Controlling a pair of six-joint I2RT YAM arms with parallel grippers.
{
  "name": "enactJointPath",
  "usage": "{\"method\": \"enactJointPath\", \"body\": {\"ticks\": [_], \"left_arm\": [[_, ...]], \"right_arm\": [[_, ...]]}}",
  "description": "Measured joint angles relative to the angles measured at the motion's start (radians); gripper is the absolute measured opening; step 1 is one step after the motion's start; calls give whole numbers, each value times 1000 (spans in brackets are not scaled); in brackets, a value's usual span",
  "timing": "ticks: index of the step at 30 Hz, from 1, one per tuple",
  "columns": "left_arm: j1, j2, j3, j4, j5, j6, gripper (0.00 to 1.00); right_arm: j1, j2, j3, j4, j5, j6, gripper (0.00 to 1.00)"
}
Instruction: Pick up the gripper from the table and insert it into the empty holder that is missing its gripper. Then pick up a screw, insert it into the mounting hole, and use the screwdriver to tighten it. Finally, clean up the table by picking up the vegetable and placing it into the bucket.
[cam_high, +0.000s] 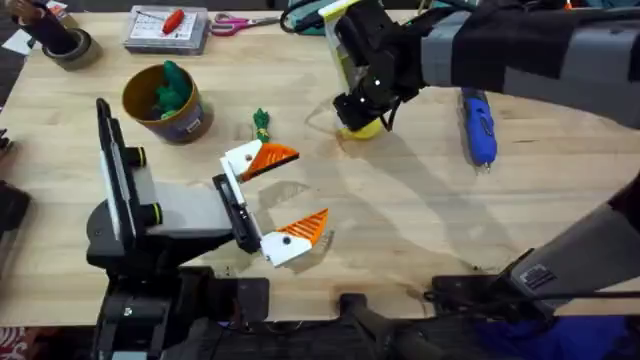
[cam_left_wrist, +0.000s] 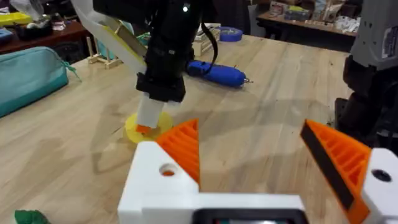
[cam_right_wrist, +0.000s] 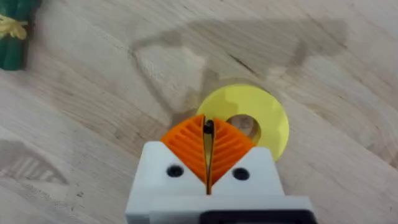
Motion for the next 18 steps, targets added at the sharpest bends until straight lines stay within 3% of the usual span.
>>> {"method": "enactJointPath", "body": {"ticks": [18], "left_arm": [[0,0,0,0,0,0,986]], "right_arm": [[0,0,35,-19,1,0,7]]}}
